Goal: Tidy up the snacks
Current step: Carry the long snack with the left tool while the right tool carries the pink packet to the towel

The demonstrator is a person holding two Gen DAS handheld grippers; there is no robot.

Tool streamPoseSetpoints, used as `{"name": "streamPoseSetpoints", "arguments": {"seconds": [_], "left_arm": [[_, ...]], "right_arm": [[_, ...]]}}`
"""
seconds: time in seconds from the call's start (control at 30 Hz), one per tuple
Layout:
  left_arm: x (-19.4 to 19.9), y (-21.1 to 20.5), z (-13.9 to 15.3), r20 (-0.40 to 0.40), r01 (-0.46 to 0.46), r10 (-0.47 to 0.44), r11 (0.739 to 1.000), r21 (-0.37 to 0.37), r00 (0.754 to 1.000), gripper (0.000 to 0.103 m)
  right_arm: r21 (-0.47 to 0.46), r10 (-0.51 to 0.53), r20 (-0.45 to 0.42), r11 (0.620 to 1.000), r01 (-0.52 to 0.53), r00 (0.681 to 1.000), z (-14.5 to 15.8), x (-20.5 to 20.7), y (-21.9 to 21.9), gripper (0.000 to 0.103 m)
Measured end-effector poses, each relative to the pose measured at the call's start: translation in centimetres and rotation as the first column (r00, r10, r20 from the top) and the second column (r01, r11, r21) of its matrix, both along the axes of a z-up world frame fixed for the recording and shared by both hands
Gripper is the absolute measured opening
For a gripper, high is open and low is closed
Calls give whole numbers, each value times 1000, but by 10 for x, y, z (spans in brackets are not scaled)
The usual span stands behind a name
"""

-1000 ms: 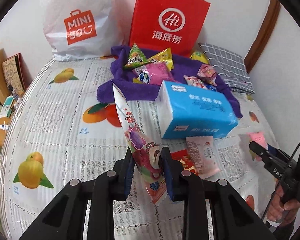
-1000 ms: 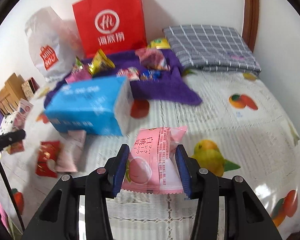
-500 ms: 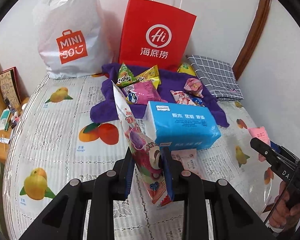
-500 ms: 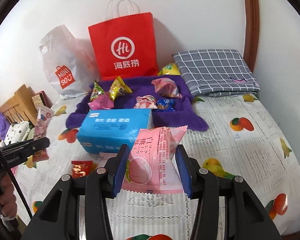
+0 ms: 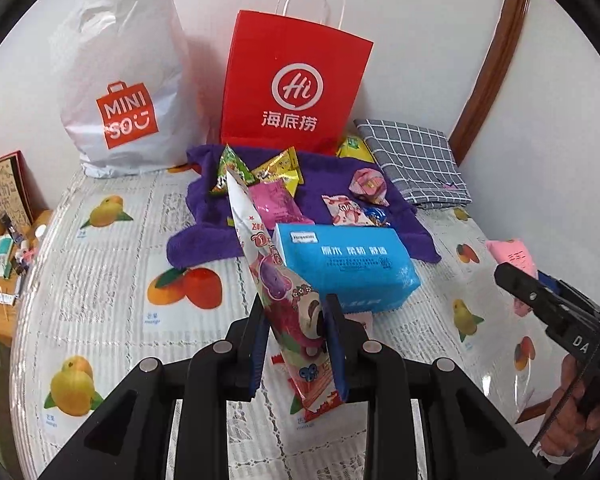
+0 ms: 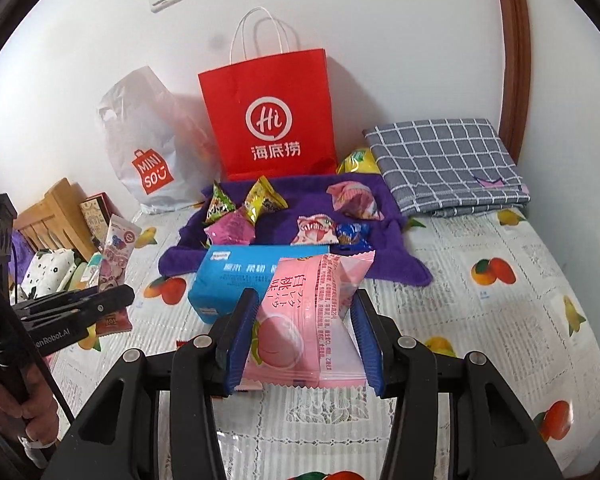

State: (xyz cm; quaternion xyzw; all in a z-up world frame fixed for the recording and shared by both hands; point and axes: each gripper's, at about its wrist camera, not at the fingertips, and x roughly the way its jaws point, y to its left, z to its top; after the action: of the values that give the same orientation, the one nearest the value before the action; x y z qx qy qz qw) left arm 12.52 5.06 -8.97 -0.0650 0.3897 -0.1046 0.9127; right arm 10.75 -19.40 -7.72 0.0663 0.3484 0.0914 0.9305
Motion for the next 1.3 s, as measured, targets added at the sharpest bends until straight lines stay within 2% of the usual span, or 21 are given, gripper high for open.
{"name": "streamPoseSetpoints", "arguments": {"seconds": [0.4,0.67,1.3], "left_arm": [[22,-8,20,19,28,-28,1000,-6,999,26],[40,-15,30,32,36,-37,999,24,999,26],[99,-28,23,-4,64,-64,998,28,998,26]], "right_arm": [[-12,-8,12,1000,8,1000,15,22,-4,47],[-14,7,29,1000,-7,1000,17,44,-5,47],[-23,50,-22,998,-50,999,-15,140,-4,47]]}}
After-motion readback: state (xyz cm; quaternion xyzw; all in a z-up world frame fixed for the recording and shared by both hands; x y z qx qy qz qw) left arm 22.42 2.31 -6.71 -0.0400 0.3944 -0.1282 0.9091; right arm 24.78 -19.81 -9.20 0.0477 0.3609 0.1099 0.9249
